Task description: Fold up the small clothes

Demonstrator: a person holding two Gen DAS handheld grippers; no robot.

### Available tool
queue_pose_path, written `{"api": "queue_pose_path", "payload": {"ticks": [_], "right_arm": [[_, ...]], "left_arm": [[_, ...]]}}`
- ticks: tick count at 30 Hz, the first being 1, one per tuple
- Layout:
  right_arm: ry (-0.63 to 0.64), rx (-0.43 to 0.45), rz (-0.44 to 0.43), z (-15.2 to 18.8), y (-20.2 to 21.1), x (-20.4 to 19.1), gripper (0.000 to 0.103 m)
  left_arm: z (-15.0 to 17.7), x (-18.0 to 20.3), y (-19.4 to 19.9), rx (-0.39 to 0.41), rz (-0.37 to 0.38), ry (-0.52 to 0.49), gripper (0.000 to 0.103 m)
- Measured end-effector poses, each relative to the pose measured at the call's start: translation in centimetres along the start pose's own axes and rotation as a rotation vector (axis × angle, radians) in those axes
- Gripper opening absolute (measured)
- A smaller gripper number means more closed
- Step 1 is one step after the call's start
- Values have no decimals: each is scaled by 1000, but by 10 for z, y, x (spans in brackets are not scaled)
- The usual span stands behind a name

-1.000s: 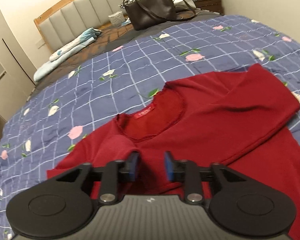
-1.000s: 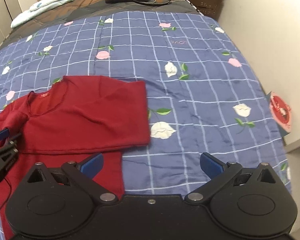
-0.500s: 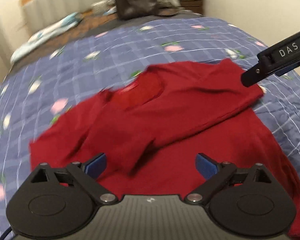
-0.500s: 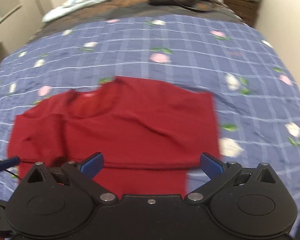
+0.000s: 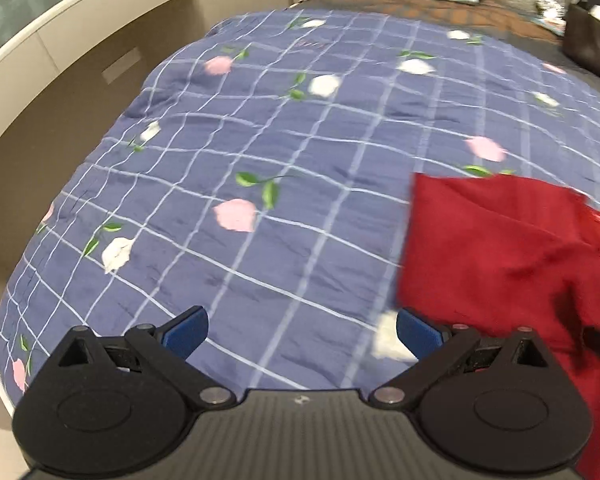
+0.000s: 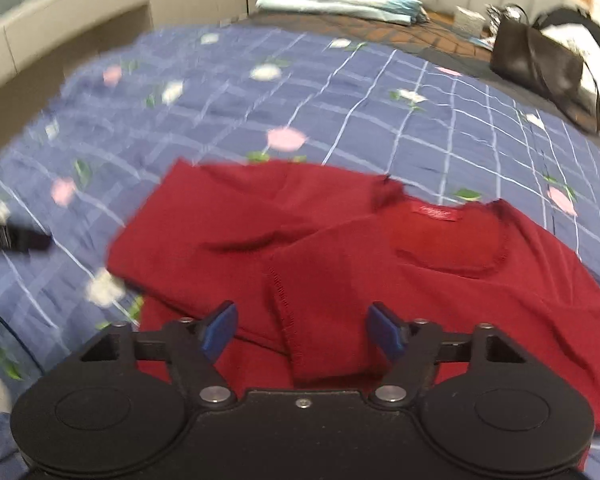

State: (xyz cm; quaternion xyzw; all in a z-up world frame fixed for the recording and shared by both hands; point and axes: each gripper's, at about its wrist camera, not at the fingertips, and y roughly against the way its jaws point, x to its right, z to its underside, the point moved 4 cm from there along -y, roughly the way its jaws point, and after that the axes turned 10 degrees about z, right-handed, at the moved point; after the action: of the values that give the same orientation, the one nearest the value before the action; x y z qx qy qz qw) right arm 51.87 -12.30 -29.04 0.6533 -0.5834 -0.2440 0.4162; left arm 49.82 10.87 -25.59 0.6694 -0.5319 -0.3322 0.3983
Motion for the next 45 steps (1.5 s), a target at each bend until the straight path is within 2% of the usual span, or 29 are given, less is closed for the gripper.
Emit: {"api": "queue_pose_path", "payload": {"ticks": [4, 5, 6, 9, 15, 18, 23, 25, 28, 30, 33, 37, 39, 41, 43, 45], "right_arm": [[83, 0, 167, 6, -23, -21, 52], [82, 5, 192, 7, -25, -20, 44], [69, 8, 211, 8, -25, -15, 31], [-25, 18, 198, 4, -14, 8, 16], [-287, 50, 191, -4, 15, 80, 12], [-398, 7, 185, 6, 12, 118, 12], [-440, -102, 242, 30, -13, 147, 10], [-453, -126, 265, 37, -15, 150, 14], [-469, -90, 249, 38, -7, 150, 26], [-449, -80, 223, 36, -6, 144, 41], [-411, -100, 186, 37, -11, 132, 57], [-377, -201, 239, 50, -29, 128, 58], [-413, -198, 260, 55, -26, 135, 65], [-420, -195, 294, 58, -18, 141, 66], [-418, -185, 309, 61, -9, 146, 72], [-424, -164, 317, 64, 5, 151, 85]], "left_arm": [[-14, 1, -25, -23, -7, -51, 102], [-15, 8, -31, -31, -7, -68, 102], [-19, 14, -35, -39, -2, -87, 102], [-20, 33, -45, -41, 26, -136, 102], [-21, 53, -61, -65, 35, -197, 102], [-20, 53, -61, -73, 47, -192, 102], [-15, 49, -66, -101, 34, -186, 102], [-13, 50, -67, -107, 27, -189, 102], [-11, 53, -66, -108, 24, -194, 102], [-10, 55, -64, -111, 23, -195, 102], [-9, 57, -60, -107, 23, -199, 102], [-6, 57, -66, -144, -9, -218, 102], [-5, 54, -71, -172, -37, -227, 102], [-6, 50, -70, -180, -51, -220, 102], [-10, 47, -64, -175, -61, -216, 102], [-14, 45, -55, -161, -72, -216, 102]]}}
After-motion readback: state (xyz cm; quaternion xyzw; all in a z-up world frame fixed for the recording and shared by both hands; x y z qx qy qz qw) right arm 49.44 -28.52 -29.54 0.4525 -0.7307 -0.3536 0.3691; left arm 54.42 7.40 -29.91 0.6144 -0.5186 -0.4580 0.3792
